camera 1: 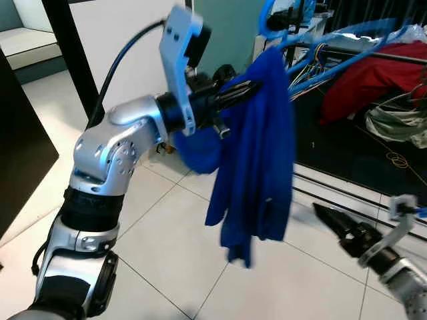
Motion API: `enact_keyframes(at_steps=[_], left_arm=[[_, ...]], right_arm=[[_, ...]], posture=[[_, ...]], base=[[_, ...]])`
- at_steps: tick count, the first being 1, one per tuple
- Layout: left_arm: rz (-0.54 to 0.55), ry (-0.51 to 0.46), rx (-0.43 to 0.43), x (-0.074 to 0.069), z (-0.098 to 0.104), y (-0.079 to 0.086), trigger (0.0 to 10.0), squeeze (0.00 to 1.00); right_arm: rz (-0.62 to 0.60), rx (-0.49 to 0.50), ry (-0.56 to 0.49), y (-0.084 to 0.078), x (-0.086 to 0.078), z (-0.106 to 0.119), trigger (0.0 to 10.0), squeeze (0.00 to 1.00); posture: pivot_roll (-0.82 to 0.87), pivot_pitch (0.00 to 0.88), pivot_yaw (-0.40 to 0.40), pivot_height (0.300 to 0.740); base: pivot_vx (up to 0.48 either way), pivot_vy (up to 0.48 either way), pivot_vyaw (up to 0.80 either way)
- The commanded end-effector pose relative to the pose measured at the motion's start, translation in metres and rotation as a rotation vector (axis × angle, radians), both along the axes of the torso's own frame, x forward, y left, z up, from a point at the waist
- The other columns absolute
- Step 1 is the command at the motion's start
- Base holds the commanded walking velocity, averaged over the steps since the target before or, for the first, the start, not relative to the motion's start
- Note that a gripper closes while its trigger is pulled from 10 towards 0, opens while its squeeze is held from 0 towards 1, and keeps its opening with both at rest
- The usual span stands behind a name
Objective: Hang hanger
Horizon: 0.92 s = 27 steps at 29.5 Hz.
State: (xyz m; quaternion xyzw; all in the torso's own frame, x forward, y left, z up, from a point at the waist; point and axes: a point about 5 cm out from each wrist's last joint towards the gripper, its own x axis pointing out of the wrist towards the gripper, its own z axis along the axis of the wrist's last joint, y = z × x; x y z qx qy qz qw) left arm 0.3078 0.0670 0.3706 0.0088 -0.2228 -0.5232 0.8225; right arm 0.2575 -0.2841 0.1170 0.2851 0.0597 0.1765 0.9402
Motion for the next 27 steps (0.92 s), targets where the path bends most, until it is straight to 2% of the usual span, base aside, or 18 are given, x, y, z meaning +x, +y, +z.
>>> enact_keyframes(at_steps=[1,2,6,11,12,13,16,27], left_arm=[[0.006,-0.034,-0.061,-0.002,0.011,0.007,8.0,0.0],[0.012,-0.037,-0.074,-0.001,0.014,0.008,10.0,0.0],[0.013,-0.037,-0.1,0.001,0.019,0.011,10.0,0.0],[0.002,-0.034,-0.125,0.002,0.023,0.013,10.0,0.0],[-0.001,-0.033,-0.135,0.002,0.025,0.013,10.0,0.0],[-0.001,-0.033,-0.135,0.002,0.025,0.013,10.0,0.0],[-0.007,-0.036,-0.142,0.003,0.028,0.013,10.0,0.0],[-0.004,-0.039,-0.15,0.005,0.034,0.014,10.0,0.0]], right_arm=[[-0.002,0.008,0.024,0.002,0.001,-0.001,10.0,0.0],[0.015,-0.017,0.059,0.006,-0.001,-0.006,10.0,0.0],[0.051,-0.045,0.12,0.014,-0.004,-0.013,10.0,0.0],[0.078,-0.036,0.138,0.021,-0.002,-0.016,10.0,0.0],[0.111,-0.05,0.145,0.027,-0.001,-0.017,10.0,0.0],[0.111,-0.05,0.145,0.027,-0.001,-0.017,10.0,0.0],[0.199,-0.063,0.128,0.041,-0.003,-0.015,10.0,0.0],[0.297,-0.05,0.069,0.052,-0.003,-0.003,10.0,0.0]], posture=[[-0.07,0.068,0.038,0.74],[-0.07,0.069,0.035,0.74],[-0.07,0.07,0.035,0.74],[-0.07,0.069,0.035,0.74],[-0.07,0.069,0.035,0.74],[-0.07,0.069,0.035,0.74],[-0.06,0.067,0.029,0.74],[-0.05,0.06,0.022,0.74]], base=[[0.0,0.0,0.0],[0.0,0.0,0.0],[0.0,0.0,0.0],[0.0,0.0,0.0],[0.0,0.0,0.0],[0.0,0.0,0.0],[0.0,0.0,0.0],[0.0,0.0,0.0]])
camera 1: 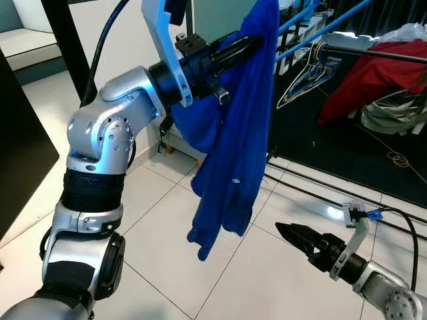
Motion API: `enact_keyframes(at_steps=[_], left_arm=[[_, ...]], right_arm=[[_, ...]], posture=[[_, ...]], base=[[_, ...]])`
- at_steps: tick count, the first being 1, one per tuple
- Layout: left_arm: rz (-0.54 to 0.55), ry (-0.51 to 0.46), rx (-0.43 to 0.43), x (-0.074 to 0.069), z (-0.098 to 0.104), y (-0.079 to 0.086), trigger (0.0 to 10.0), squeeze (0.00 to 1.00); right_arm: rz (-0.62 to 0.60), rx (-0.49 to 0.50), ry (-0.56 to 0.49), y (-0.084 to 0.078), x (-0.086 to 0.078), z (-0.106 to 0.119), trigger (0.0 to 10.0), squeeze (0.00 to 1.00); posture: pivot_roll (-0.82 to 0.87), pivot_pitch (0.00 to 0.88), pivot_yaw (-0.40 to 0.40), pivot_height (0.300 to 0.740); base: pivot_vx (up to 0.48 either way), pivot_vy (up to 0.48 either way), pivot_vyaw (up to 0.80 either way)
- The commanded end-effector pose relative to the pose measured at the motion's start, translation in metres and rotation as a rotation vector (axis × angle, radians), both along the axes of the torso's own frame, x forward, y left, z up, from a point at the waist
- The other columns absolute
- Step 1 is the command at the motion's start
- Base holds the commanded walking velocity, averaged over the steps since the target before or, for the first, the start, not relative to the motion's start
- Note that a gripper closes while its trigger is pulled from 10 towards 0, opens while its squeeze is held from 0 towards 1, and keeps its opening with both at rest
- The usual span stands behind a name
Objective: Hang hanger
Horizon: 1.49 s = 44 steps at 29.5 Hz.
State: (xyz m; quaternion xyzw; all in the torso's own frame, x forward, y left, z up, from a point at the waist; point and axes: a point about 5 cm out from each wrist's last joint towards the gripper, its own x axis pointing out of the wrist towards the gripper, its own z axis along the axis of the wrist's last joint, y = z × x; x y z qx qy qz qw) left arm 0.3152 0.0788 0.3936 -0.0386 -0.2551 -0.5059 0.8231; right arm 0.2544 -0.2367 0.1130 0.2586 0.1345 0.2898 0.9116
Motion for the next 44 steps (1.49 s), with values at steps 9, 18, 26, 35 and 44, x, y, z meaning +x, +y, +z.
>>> enact_keyframes(at_steps=[9,18,26,35,44], left_arm=[[-0.016,-0.045,-0.038,-0.001,0.015,0.001,10.0,0.0],[-0.026,-0.072,-0.062,-0.008,0.024,0.003,10.0,0.0],[-0.065,-0.107,-0.075,-0.028,0.034,0.0,10.0,0.0],[-0.045,-0.125,-0.08,-0.033,0.04,0.002,10.0,0.0],[0.084,-0.114,-0.008,-0.017,0.026,0.011,10.0,0.0]], right_arm=[[0.024,-0.029,-0.01,0.015,0.019,0.002,10.0,0.0],[0.019,-0.069,0.003,0.023,0.036,0.005,10.0,0.0],[-0.05,-0.104,-0.006,0.026,0.05,0.003,0.0,0.0],[-0.122,-0.073,-0.05,0.014,0.062,0.013,0.0,0.0],[-0.05,0.038,-0.206,0.004,0.054,0.048,0.0,0.0]], posture=[[-0.04,0.047,0.007,0.74],[-0.03,0.05,-0.005,0.74],[-0.01,0.051,-0.011,0.74],[-0.01,0.047,-0.019,0.74],[-0.02,0.047,-0.024,0.74]], base=[[0.0,0.0,0.0],[0.0,0.0,0.0],[0.0,0.0,0.0],[0.0,0.0,0.0],[0.0,0.0,0.0]])
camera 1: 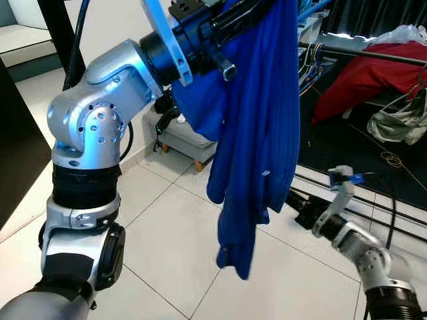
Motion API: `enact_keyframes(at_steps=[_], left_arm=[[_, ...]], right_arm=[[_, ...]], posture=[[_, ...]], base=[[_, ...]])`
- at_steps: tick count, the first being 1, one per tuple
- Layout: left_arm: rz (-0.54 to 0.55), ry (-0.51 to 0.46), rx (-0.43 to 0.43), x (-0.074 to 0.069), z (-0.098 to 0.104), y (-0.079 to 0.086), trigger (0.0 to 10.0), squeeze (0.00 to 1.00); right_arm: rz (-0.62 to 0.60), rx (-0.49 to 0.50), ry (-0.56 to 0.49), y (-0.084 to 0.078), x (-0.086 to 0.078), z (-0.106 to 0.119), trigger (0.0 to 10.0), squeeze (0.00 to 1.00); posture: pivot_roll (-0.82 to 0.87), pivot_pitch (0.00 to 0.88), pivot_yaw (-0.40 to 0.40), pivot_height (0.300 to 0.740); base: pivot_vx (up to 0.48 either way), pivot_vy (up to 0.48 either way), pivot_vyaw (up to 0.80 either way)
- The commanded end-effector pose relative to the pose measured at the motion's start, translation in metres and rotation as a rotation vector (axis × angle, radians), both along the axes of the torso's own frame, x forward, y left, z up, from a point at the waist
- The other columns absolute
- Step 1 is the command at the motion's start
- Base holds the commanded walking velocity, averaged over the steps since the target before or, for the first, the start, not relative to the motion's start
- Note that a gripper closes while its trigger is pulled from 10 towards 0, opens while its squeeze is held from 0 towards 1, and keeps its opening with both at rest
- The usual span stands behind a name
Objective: Hang hanger
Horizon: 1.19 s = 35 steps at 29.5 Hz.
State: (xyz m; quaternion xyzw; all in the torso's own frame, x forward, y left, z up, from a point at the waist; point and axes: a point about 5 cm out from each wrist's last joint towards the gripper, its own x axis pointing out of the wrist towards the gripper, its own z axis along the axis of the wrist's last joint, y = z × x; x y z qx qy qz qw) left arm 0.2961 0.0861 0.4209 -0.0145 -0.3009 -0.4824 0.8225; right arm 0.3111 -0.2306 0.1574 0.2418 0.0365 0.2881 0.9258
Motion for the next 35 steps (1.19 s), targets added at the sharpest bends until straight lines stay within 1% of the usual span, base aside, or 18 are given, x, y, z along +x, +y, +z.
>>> enact_keyframes(at_steps=[1,2,4,5,6,7,8,9,10,11,12,16,17,26,30,32,33,35], left_arm=[[0.031,-0.015,0.01,0.002,-0.001,0.003,10.0,0.0],[0.081,-0.021,0.042,0.007,-0.007,0.006,10.0,0.0],[0.081,-0.021,0.042,0.007,-0.007,0.006,10.0,0.0],[0.152,-0.013,0.095,0.017,-0.03,0.012,10.0,0.0],[0.152,-0.013,0.095,0.017,-0.03,0.012,10.0,0.0],[0.222,-0.01,0.165,0.024,-0.058,0.02,10.0,0.0],[0.222,-0.01,0.165,0.024,-0.058,0.02,10.0,0.0],[0.255,0.003,0.205,0.026,-0.08,0.026,10.0,0.0],[0.269,0.014,0.215,0.026,-0.095,0.032,10.0,0.0],[0.269,0.014,0.215,0.026,-0.095,0.032,10.0,0.0],[0.269,0.038,0.192,0.02,-0.107,0.042,10.0,0.0],[0.248,0.061,0.17,0.013,-0.115,0.053,10.0,0.0],[0.194,0.068,0.177,0.001,-0.121,0.058,10.0,0.0],[-0.02,-0.026,0.145,-0.03,-0.116,0.035,10.0,0.0],[-0.188,-0.051,0.263,-0.053,-0.131,0.005,10.0,0.0],[-0.188,-0.051,0.263,-0.053,-0.131,0.005,10.0,0.0],[-0.164,-0.049,0.389,-0.05,-0.149,-0.002,10.0,0.0],[-0.136,-0.048,0.437,-0.047,-0.156,-0.003,10.0,0.0]], right_arm=[[0.009,0.018,-0.015,-0.002,-0.002,0.004,0.0,0.0],[0.021,0.035,-0.043,-0.005,-0.005,0.011,0.0,0.0],[0.021,0.035,-0.043,-0.005,-0.005,0.011,0.0,0.0],[-0.017,0.068,-0.089,-0.018,-0.005,0.027,0.0,0.0],[-0.017,0.068,-0.089,-0.018,-0.005,0.027,0.0,0.0],[-0.069,0.089,-0.133,-0.032,-0.004,0.044,0.0,0.0],[-0.069,0.089,-0.133,-0.032,-0.004,0.044,0.0,0.0],[-0.129,0.1,-0.157,-0.044,-0.003,0.055,0.0,0.0],[-0.191,0.092,-0.168,-0.054,-0.001,0.063,0.0,0.0],[-0.191,0.092,-0.168,-0.054,-0.001,0.063,0.0,0.0],[-0.296,0.067,-0.156,-0.07,0.004,0.068,0.0,0.0],[-0.393,0.057,-0.137,-0.083,0.008,0.07,0.0,0.0],[-0.464,0.054,-0.098,-0.092,0.012,0.069,0.0,0.0],[-0.423,0.005,-0.016,-0.08,0.018,0.06,0.0,0.0],[-0.417,0.017,-0.006,-0.074,0.027,0.064,0.0,0.0],[-0.417,0.017,-0.006,-0.074,0.027,0.064,0.0,0.0],[-0.414,0.027,-0.035,-0.073,0.03,0.075,0.0,0.0],[-0.417,0.028,-0.047,-0.074,0.031,0.08,0.0,0.0]], posture=[[-0.02,0.047,-0.024,0.74],[-0.02,0.047,-0.024,0.74],[-0.02,0.047,-0.024,0.74],[-0.03,0.055,-0.024,0.74],[-0.03,0.055,-0.024,0.74],[-0.03,0.061,-0.023,0.74],[-0.03,0.061,-0.023,0.74],[-0.04,0.066,-0.024,0.74],[-0.04,0.068,-0.024,0.74],[-0.04,0.068,-0.024,0.74],[-0.04,0.068,-0.025,0.74],[-0.04,0.07,-0.023,0.74],[-0.04,0.07,-0.027,0.74],[-0.04,0.071,-0.045,0.74],[-0.05,0.058,-0.05,0.74],[-0.05,0.058,-0.05,0.74],[-0.06,0.054,-0.041,0.74],[-0.06,0.054,-0.041,0.74]], base=[[0.0,0.0,0.0],[0.0,0.0,0.0],[0.0,0.0,0.0],[0.0,0.0,0.0],[0.0,0.0,0.0],[0.0,0.0,0.0],[0.0,0.0,0.0],[0.0,0.0,0.0],[0.0,0.0,0.0],[0.0,0.0,0.0],[0.0,0.0,0.0],[0.0,0.0,0.0],[0.0,0.0,0.0],[0.0,0.0,0.0],[0.0,0.0,0.0],[0.0,0.0,0.0],[0.0,0.0,0.0],[0.0,0.0,0.0]])
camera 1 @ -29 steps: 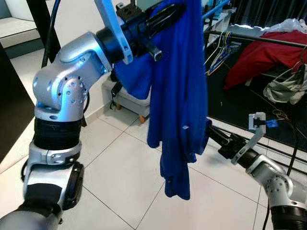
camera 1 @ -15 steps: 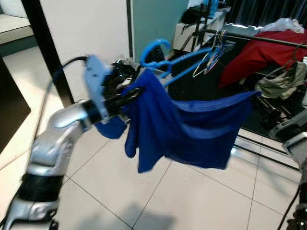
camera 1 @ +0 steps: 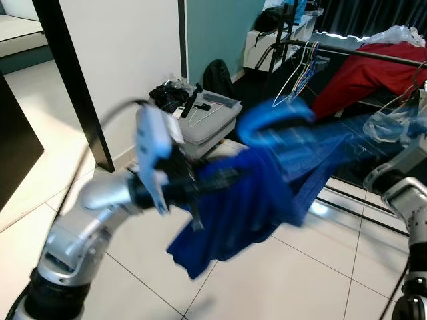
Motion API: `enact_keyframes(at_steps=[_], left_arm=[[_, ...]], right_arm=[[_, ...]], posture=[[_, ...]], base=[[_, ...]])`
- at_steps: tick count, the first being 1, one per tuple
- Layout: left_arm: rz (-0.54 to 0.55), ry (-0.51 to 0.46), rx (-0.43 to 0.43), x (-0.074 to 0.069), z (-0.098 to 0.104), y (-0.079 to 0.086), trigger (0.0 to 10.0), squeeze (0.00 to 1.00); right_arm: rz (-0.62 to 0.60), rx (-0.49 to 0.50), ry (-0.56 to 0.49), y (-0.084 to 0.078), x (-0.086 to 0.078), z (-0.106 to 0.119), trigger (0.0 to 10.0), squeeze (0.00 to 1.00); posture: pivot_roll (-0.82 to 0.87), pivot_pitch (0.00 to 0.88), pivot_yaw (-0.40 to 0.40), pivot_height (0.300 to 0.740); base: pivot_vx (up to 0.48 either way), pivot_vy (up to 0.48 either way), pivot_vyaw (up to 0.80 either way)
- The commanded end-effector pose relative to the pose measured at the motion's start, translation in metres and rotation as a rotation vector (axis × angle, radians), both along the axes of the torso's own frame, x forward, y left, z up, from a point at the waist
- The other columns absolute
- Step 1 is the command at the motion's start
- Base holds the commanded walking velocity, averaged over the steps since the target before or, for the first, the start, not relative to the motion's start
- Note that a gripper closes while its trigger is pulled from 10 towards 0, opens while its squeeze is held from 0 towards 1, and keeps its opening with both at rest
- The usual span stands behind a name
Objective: Hang hanger
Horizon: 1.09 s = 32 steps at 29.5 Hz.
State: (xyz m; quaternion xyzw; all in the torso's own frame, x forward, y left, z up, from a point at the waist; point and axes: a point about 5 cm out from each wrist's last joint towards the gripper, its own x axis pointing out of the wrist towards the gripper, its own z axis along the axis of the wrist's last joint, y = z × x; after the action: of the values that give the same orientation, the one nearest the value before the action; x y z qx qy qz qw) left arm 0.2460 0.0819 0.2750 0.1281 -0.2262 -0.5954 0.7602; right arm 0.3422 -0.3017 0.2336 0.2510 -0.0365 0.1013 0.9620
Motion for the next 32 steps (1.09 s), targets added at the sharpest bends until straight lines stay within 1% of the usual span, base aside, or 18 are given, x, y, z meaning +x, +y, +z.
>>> enact_keyframes(at_steps=[1,5,7,8,9,10,11,13,14,15,16,21,25,26,27,28,30,32], left_arm=[[0.048,-0.006,0.085,0.006,-0.014,0.002,10.0,0.0],[0.229,-0.025,0.207,0.029,-0.029,0.02,10.0,0.0],[0.229,-0.025,0.207,0.029,-0.029,0.02,10.0,0.0],[0.277,-0.021,0.227,0.035,-0.032,0.024,10.0,0.0],[0.277,-0.021,0.227,0.035,-0.032,0.024,10.0,0.0],[0.333,-0.019,0.234,0.04,-0.034,0.028,10.0,0.0],[0.333,-0.019,0.234,0.04,-0.034,0.028,10.0,0.0],[0.537,0.012,0.197,0.059,-0.036,0.04,10.0,0.0],[0.537,0.012,0.197,0.059,-0.036,0.04,10.0,0.0],[0.595,0.012,0.195,0.064,-0.037,0.045,10.0,0.0],[0.617,0.009,0.206,0.067,-0.041,0.048,10.0,0.0],[0.617,-0.002,0.233,0.068,-0.046,0.048,10.0,0.0],[0.6,-0.008,0.232,0.068,-0.047,0.045,10.0,0.0],[0.589,-0.006,0.207,0.067,-0.046,0.043,10.0,0.0],[0.589,-0.006,0.207,0.067,-0.046,0.043,10.0,0.0],[0.586,-0.004,0.164,0.067,-0.041,0.04,10.0,0.0],[0.586,-0.004,0.164,0.067,-0.041,0.04,10.0,0.0],[0.583,0.001,0.048,0.067,-0.026,0.039,10.0,0.0]], right_arm=[[-0.015,-0.003,-0.01,-0.004,0.0,0.007,0.0,0.0],[-0.042,-0.004,-0.038,-0.013,-0.003,0.022,0.0,0.0],[-0.042,-0.004,-0.038,-0.013,-0.003,0.022,0.0,0.0],[-0.041,-0.011,-0.048,-0.014,-0.005,0.025,0.0,0.0],[-0.041,-0.011,-0.048,-0.014,-0.005,0.025,0.0,0.0],[-0.037,-0.021,-0.058,-0.014,-0.007,0.03,0.0,0.0],[-0.037,-0.021,-0.058,-0.014,-0.007,0.03,0.0,0.0],[-0.024,-0.044,-0.081,-0.016,-0.011,0.04,0.0,0.0],[-0.024,-0.044,-0.081,-0.016,-0.011,0.04,0.0,0.0],[-0.018,-0.05,-0.089,-0.016,-0.013,0.043,0.0,0.0],[-0.021,-0.059,-0.095,-0.017,-0.014,0.046,0.0,0.0],[-0.031,-0.06,-0.111,-0.018,-0.015,0.052,0.0,0.0],[-0.038,-0.067,-0.125,-0.018,-0.015,0.057,0.0,0.0],[-0.038,-0.068,-0.13,-0.017,-0.014,0.059,0.0,0.0],[-0.038,-0.068,-0.13,-0.017,-0.014,0.059,0.0,0.0],[-0.033,-0.073,-0.121,-0.015,-0.014,0.058,0.0,0.0],[-0.033,-0.073,-0.121,-0.015,-0.014,0.058,0.0,0.0],[-0.032,-0.093,-0.083,-0.014,-0.012,0.051,0.0,0.0]], posture=[[-0.06,0.054,-0.041,0.74],[-0.07,0.054,-0.036,0.74],[-0.07,0.054,-0.036,0.74],[-0.07,0.059,-0.036,0.74],[-0.07,0.059,-0.036,0.74],[-0.07,0.059,-0.035,0.74],[-0.07,0.059,-0.035,0.74],[-0.07,0.062,-0.034,0.74],[-0.07,0.062,-0.034,0.74],[-0.08,0.064,-0.032,0.74],[-0.08,0.064,-0.032,0.74],[-0.08,0.064,-0.029,0.74],[-0.08,0.066,-0.027,0.74],[-0.08,0.066,-0.028,0.74],[-0.08,0.066,-0.028,0.74],[-0.09,0.064,-0.03,0.74],[-0.09,0.064,-0.03,0.74],[-0.08,0.064,-0.036,0.74]], base=[[0.0,0.0,0.0],[0.0,0.0,0.0],[0.0,0.0,0.0],[0.0,0.0,0.0],[0.0,0.0,0.0],[0.0,0.0,0.0],[0.0,0.0,0.0],[0.0,0.0,0.0],[0.0,0.0,0.0],[0.0,0.0,0.0],[0.0,0.0,0.0],[0.0,0.0,0.0],[0.0,0.0,0.0],[0.0,0.0,0.0],[0.0,0.0,0.0],[0.0,0.0,0.0],[0.0,0.0,0.0],[0.0,0.0,0.0]])
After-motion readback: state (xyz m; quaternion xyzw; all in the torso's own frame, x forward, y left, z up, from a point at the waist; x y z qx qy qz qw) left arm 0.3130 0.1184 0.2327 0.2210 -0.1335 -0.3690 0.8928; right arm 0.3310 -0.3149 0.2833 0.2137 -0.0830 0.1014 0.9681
